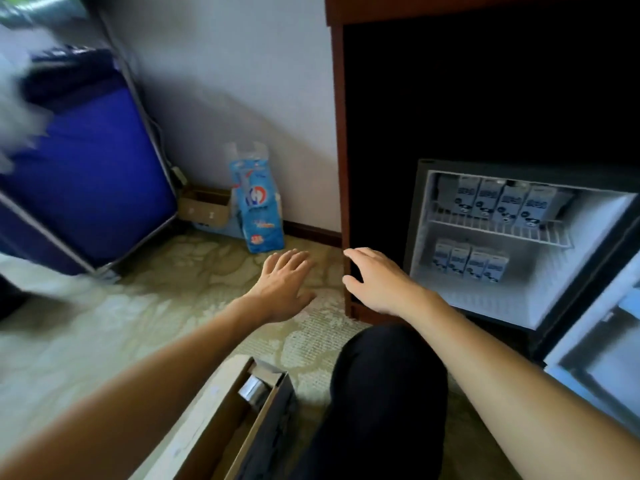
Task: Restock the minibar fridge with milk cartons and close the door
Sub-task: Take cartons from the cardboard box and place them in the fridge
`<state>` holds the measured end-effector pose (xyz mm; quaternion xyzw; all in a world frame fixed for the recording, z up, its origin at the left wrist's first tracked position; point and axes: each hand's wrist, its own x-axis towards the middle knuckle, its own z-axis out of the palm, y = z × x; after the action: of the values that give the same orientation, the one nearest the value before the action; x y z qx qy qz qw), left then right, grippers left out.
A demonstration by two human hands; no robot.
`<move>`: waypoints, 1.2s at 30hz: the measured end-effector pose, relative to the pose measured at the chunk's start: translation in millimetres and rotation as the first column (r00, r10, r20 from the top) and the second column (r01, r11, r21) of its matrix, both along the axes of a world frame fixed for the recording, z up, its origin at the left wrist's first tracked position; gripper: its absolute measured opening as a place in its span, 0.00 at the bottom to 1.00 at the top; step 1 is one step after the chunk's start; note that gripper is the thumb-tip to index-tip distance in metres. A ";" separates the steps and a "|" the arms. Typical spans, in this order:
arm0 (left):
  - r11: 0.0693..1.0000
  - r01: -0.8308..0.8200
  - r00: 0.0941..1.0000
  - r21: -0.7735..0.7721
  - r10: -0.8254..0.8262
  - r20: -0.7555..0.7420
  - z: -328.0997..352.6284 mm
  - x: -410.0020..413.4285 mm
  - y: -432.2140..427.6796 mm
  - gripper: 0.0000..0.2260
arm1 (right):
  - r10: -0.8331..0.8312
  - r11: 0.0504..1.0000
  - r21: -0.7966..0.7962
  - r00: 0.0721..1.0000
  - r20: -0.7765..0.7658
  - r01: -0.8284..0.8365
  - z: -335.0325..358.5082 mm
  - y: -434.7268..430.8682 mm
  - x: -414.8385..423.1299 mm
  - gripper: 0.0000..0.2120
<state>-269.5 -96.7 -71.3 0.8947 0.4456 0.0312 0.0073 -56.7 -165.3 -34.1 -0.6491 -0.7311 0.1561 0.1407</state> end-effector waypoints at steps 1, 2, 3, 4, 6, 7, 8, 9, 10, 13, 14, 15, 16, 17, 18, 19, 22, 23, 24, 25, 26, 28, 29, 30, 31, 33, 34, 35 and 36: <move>0.999 -0.033 0.999 0.000 0.033 0.014 2.1 -15.6 -2.7 0.31 | 0.032 0.999 0.002 0.999 0.015 -0.032 0.5 2.0 -15.2 0.29; 0.998 -0.059 0.998 0.001 0.059 0.024 3.6 -30.4 -5.8 0.30 | 0.059 0.998 0.000 0.998 0.034 -0.059 -0.4 4.2 -29.8 0.29; 0.997 -0.077 0.997 0.004 0.077 0.030 4.0 -44.0 -9.2 0.30 | 0.081 0.997 -0.006 0.995 0.057 -0.081 -1.8 6.5 -43.3 0.29; 0.996 -0.091 0.995 0.008 0.091 0.032 3.0 -57.3 -12.9 0.30 | 0.102 0.995 -0.014 0.992 0.079 -0.101 -4.0 9.5 -57.0 0.29; 0.993 -0.118 0.993 0.003 0.118 0.023 -5.9 -81.9 -21.3 0.30 | 0.137 0.990 -0.043 0.985 0.108 -0.133 -11.1 13.8 -83.7 0.30; 0.991 -0.136 0.991 -0.006 0.137 0.016 -13.2 -93.1 -25.4 0.30 | 0.152 0.987 -0.061 0.982 0.110 -0.146 -15.1 15.2 -96.6 0.30; 0.988 -0.155 0.988 -0.023 0.156 0.013 -21.9 -103.6 -29.5 0.30 | 0.164 0.985 -0.079 0.981 0.100 -0.157 -19.5 15.8 -109.4 0.30; 0.984 -0.174 0.984 -0.039 0.175 0.016 -31.0 -113.4 -34.1 0.29 | 0.171 0.982 -0.093 0.982 0.078 -0.164 -24.5 15.8 -122.0 0.30; 0.980 -0.192 0.981 -0.049 0.193 0.025 -41.1 -122.5 -38.5 0.28 | 0.170 0.981 -0.099 0.984 0.048 -0.165 -29.9 14.8 -134.4 0.29; 0.969 -0.230 0.970 -0.093 0.236 0.061 -73.9 -144.1 -53.0 0.24 | 0.167 0.978 -0.126 0.986 -0.005 -0.166 -52.7 11.4 -164.5 0.28; 0.965 -0.239 0.967 -0.109 0.247 0.068 -85.4 -149.0 -57.4 0.23 | 0.177 0.974 -0.144 0.984 -0.001 -0.175 -61.4 9.9 -170.8 0.27; 0.960 -0.249 0.963 -0.125 0.259 0.069 -97.2 -153.4 -61.4 0.22 | 0.192 0.968 -0.166 0.981 0.009 -0.188 -70.3 8.9 -175.2 0.27; 0.955 -0.262 0.960 -0.141 0.273 0.066 -108.2 -156.8 -65.0 0.22 | 0.207 0.962 -0.187 0.978 0.020 -0.200 -77.9 9.0 -178.0 0.27; 0.949 -0.275 0.956 -0.152 0.287 0.064 -118.6 -159.5 -67.7 0.22 | 0.217 0.957 -0.201 0.976 0.030 -0.207 -83.9 10.4 -179.4 0.28; 0.944 -0.287 0.952 -0.160 0.300 0.064 -128.8 -161.9 -69.5 0.21 | 0.219 0.956 -0.207 0.975 0.037 -0.207 -89.3 12.7 -180.6 0.27; 0.939 -0.302 0.946 -0.166 0.317 0.068 -137.8 -163.3 -70.8 0.21 | 0.211 0.958 -0.209 0.977 0.039 -0.199 -94.1 15.4 -181.2 0.27; 0.916 -0.343 0.929 -0.208 0.363 0.070 -159.0 -163.1 -70.1 0.21 | 0.183 0.959 -0.227 0.982 0.036 -0.170 -109.6 19.3 -183.5 0.26; 0.911 -0.348 0.927 -0.220 0.369 0.060 -166.9 -162.3 -69.7 0.21 | 0.185 0.954 -0.249 0.982 0.044 -0.169 -115.8 17.6 -184.6 0.26; 0.908 -0.354 0.927 -0.225 0.372 0.044 -175.3 -161.3 -69.1 0.22 | 0.196 0.946 -0.273 0.979 0.055 -0.174 -122.2 15.3 -185.5 0.26; 0.903 -0.361 0.926 -0.233 0.377 0.026 -183.9 -160.3 -68.8 0.22 | 0.204 0.938 -0.299 0.977 0.059 -0.177 -128.7 12.9 -186.3 0.26; 0.895 -0.372 0.922 -0.244 0.386 0.009 -191.8 -159.4 -68.6 0.22 | 0.207 0.931 -0.321 0.977 0.060 -0.177 -134.1 10.8 -187.0 0.26; 0.871 -0.414 0.905 -0.266 0.425 -0.017 -205.6 -157.3 -67.4 0.23 | 0.212 0.922 -0.344 0.975 0.071 -0.176 -141.5 10.3 -188.4 0.26; 0.858 -0.434 0.896 -0.274 0.443 -0.033 -211.2 -156.2 -67.8 0.24 | 0.217 0.920 -0.351 0.973 0.079 -0.177 -144.1 10.8 -189.2 0.26; 0.852 -0.448 0.891 -0.273 0.451 -0.053 -217.0 -154.9 -67.9 0.24 | 0.219 0.918 -0.356 0.972 0.085 -0.176 -146.2 11.5 -189.6 0.26; 0.850 -0.456 0.888 -0.263 0.454 -0.071 -222.8 -153.8 -68.7 0.24 | 0.219 0.915 -0.363 0.972 0.087 -0.174 -148.1 11.8 -189.7 0.26; 0.846 -0.467 0.883 -0.258 0.460 -0.088 -234.2 -151.7 -71.1 0.22 | 0.217 0.910 -0.378 0.972 0.089 -0.168 -151.7 11.7 -189.5 0.26; 0.836 -0.476 0.877 -0.273 0.473 -0.083 -239.4 -150.4 -72.2 0.20 | 0.216 0.908 -0.386 0.972 0.092 -0.165 -153.2 11.5 -189.2 0.26; 0.820 -0.491 0.867 -0.294 0.493 -0.075 -243.7 -149.1 -73.6 0.19 | 0.216 0.904 -0.394 0.972 0.093 -0.164 -154.3 11.3 -189.4 0.25; 0.806 -0.507 0.855 -0.305 0.514 -0.065 -247.1 -147.8 -74.9 0.19 | 0.217 0.902 -0.400 0.972 0.091 -0.164 -154.8 10.9 -189.5 0.25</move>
<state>-417.3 -171.6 -318.5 0.7289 0.6687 -0.0294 0.1441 -246.2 -154.4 -188.9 -0.5984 -0.7531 0.2676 -0.0563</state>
